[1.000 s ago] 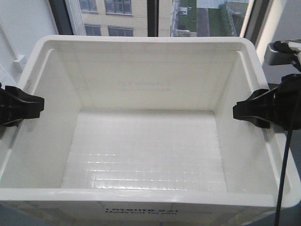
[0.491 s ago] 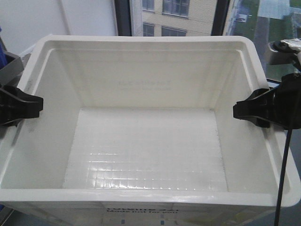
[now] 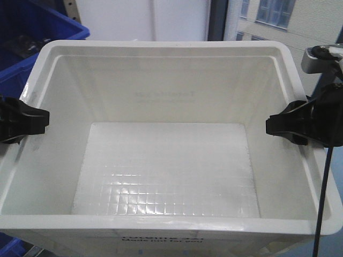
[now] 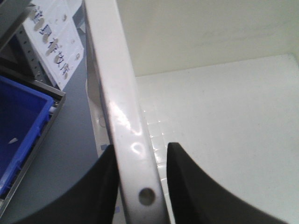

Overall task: Move bin from left to right shelf
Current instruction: 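Keep holding the tote while the base turns toward the blue-bin shelf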

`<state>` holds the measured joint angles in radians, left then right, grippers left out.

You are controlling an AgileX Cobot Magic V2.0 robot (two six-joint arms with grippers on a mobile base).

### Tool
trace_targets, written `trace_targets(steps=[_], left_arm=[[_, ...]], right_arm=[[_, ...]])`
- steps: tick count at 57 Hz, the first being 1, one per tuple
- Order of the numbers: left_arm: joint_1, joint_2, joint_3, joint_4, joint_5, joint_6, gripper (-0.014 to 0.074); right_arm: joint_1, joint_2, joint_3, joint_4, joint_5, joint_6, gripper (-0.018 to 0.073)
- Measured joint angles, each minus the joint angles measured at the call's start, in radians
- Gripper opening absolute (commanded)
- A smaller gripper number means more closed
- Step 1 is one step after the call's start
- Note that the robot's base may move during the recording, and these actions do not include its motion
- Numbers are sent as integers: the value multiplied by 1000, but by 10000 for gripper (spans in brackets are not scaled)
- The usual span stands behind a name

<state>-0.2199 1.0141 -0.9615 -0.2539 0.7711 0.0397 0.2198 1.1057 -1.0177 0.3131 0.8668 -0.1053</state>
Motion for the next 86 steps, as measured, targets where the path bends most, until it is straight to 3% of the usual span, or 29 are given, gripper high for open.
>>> trace_targets(steps=[86], left_arm=[[0, 0, 0, 1, 1, 0, -6]], right_arm=[[0, 0, 0, 0, 0, 0, -4]])
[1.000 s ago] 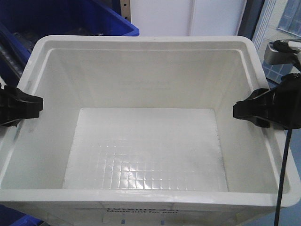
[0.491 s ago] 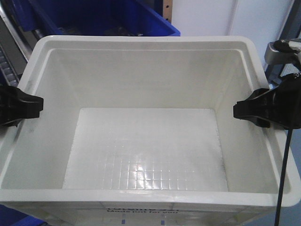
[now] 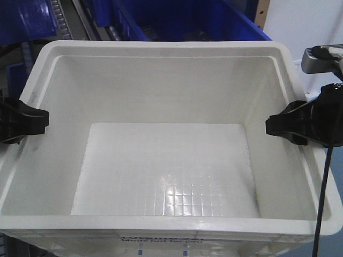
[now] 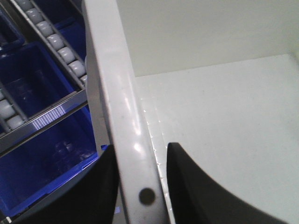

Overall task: Move bin from left to right shelf
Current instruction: 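Keep holding the tote while the base turns toward the blue-bin shelf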

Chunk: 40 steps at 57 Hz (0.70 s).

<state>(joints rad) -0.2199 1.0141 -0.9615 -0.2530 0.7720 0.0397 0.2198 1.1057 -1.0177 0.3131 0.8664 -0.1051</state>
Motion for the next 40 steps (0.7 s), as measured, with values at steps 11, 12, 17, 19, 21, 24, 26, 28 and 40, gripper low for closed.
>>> trace_targets(steps=[11, 12, 17, 19, 21, 24, 26, 28, 40], left_arm=[[0, 0, 0, 0, 0, 0, -6], [0, 0, 0, 0, 0, 0, -6], [0, 0, 0, 0, 0, 0, -6], [0, 0, 0, 0, 0, 0, -6], [0, 0, 0, 0, 0, 0, -6], [0, 0, 0, 0, 0, 0, -6], [0, 0, 0, 0, 0, 0, -6], [0, 0, 0, 0, 0, 0, -6], [0, 0, 0, 0, 0, 0, -6]], right_arm=[[0, 0, 0, 0, 0, 0, -4], [0, 0, 0, 0, 0, 0, -4], [0, 0, 0, 0, 0, 0, -4], [0, 0, 0, 0, 0, 0, -4], [0, 0, 0, 0, 0, 0, -4], [0, 0, 0, 0, 0, 0, -4], [0, 0, 0, 0, 1, 0, -4], [0, 0, 0, 0, 1, 0, -4], [0, 0, 0, 0, 1, 0, -4]])
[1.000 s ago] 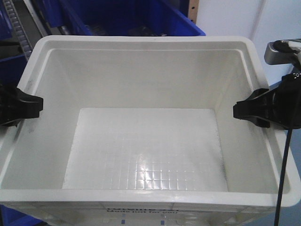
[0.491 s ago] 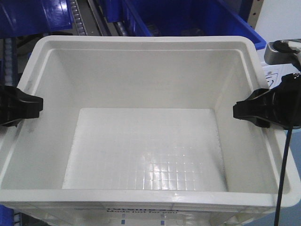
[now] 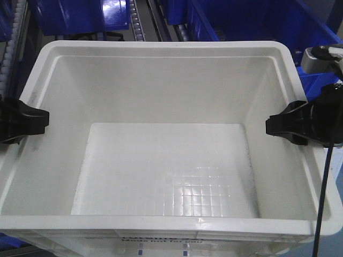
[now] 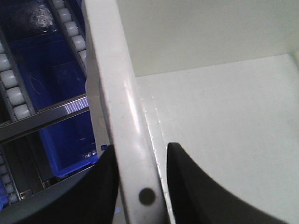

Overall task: Move bin from left to right shelf
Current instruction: 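Keep holding the tote while the base turns toward the blue-bin shelf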

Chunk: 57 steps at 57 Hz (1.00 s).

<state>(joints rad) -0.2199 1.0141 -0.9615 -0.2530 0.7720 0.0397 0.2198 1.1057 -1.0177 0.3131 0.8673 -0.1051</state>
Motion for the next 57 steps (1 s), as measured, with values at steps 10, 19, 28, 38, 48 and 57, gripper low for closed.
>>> trace_targets(steps=[10, 19, 28, 38, 48, 57], left_arm=[[0, 0, 0, 0, 0, 0, -6], [0, 0, 0, 0, 0, 0, -6], [0, 0, 0, 0, 1, 0, -6], [0, 0, 0, 0, 1, 0, -6], [0, 0, 0, 0, 1, 0, -6], [0, 0, 0, 0, 1, 0, -6]], right_arm=[[0, 0, 0, 0, 0, 0, -4], [0, 0, 0, 0, 0, 0, -4], [0, 0, 0, 0, 0, 0, -4], [0, 0, 0, 0, 0, 0, -4], [0, 0, 0, 0, 1, 0, -4], [0, 0, 0, 0, 1, 0, -4]])
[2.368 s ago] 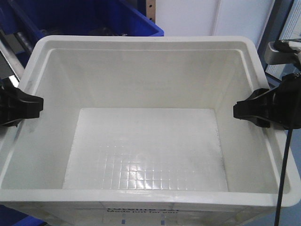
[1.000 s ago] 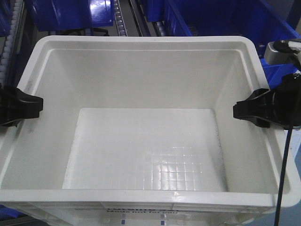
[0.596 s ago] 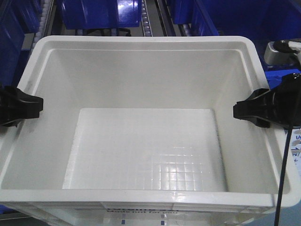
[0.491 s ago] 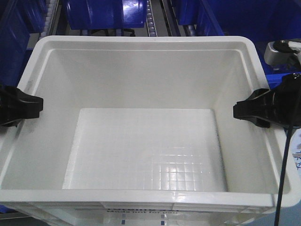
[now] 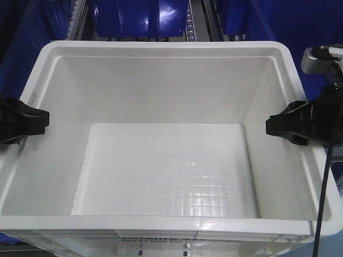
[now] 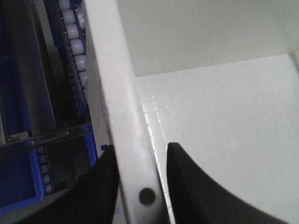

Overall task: Move bin from left to right shelf
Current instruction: 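Keep holding the tote while the base turns toward the blue-bin shelf, then carry the tote forward over the target shelf with both grippers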

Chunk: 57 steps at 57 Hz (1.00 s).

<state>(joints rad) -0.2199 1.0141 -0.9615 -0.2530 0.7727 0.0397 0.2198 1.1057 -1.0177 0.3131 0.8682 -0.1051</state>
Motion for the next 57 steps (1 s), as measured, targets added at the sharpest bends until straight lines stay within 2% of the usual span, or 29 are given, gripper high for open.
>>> trace_targets(steps=[57], left_arm=[[0, 0, 0, 0, 0, 0, -6]], right_arm=[[0, 0, 0, 0, 0, 0, -4]])
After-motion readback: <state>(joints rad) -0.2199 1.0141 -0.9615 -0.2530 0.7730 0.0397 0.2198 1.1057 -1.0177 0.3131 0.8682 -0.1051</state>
